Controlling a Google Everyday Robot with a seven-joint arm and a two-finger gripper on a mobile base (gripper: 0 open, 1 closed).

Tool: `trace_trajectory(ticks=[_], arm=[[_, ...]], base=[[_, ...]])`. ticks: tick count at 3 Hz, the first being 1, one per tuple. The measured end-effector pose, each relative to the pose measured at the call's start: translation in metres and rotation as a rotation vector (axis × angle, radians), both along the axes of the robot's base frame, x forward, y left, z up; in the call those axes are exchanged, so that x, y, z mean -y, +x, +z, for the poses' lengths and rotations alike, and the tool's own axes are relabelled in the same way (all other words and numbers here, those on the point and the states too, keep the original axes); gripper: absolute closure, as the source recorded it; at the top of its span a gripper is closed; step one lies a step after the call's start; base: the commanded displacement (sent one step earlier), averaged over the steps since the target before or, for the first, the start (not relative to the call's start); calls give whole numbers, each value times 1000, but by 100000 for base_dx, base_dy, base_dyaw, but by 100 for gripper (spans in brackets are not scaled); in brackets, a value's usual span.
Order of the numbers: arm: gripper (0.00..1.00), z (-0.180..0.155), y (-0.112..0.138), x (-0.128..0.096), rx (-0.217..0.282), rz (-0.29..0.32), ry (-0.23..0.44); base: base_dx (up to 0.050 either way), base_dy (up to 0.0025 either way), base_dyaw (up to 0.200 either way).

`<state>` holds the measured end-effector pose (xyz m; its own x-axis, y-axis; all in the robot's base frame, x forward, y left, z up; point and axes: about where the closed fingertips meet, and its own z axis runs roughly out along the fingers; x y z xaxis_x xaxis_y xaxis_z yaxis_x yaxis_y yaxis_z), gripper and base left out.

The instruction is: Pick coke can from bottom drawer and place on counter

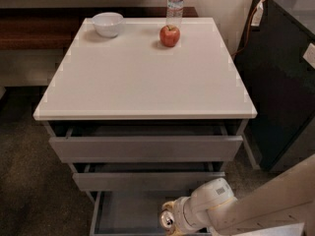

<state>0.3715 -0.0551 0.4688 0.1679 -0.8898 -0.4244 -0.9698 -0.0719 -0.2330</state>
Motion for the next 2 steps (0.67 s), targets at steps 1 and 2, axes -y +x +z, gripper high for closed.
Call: trace_trajectory(ticks=[1,2], arm=[[100,28,2,-8,-7,10,35],[100,47,2,-13,-1,21,49]], base=[[0,0,0],[0,0,0]])
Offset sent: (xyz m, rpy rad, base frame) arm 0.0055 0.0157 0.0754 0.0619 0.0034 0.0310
